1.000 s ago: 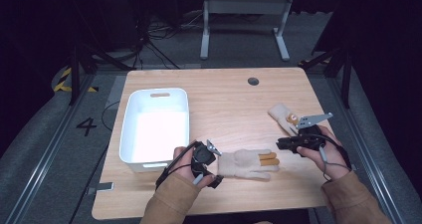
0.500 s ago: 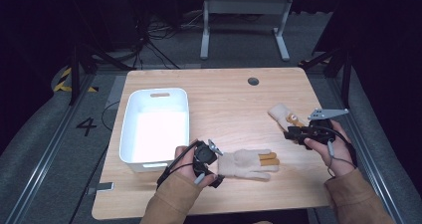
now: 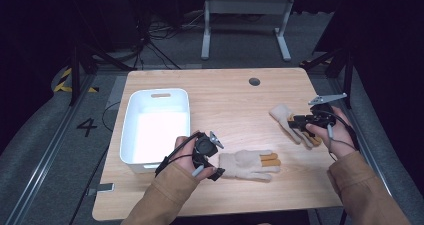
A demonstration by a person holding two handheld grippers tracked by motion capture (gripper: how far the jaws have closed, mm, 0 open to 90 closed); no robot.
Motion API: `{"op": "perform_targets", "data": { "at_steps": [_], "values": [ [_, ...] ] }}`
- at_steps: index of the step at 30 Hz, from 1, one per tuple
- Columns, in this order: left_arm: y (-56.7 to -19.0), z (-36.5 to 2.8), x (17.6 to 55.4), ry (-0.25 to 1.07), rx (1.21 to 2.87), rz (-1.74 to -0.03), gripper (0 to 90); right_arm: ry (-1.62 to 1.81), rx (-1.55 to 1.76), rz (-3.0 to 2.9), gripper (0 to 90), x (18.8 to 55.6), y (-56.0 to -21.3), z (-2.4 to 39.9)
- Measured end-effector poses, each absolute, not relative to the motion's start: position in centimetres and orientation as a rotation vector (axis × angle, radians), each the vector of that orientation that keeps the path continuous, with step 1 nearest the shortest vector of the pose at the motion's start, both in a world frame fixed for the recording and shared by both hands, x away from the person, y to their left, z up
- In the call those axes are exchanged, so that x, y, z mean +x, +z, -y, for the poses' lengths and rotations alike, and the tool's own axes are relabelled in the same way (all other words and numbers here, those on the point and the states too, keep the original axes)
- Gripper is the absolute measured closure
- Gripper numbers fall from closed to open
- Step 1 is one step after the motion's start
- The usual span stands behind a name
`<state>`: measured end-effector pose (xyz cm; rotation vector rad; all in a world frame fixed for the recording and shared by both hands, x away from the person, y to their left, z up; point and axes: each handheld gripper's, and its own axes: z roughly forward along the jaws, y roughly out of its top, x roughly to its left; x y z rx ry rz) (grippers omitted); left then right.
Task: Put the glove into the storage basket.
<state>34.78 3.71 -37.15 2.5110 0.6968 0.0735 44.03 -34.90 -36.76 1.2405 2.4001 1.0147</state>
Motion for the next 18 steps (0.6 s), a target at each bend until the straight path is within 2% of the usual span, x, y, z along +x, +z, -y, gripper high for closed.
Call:
{"op": "perform_targets", "data": {
  "at_steps": [7,18],
  "values": [
    [-37.3,-4.3,34.8,0.001,2.453,-0.632,26.3,0.949,1.271,-2.393,58.5,46.0,-36.0,35.7],
    [-38.1,-4.8,34.0,-0.054,2.479,-0.524,25.9,0.962,1.265,-2.402,55.4,47.5,-36.0,36.6]
  ]
}}
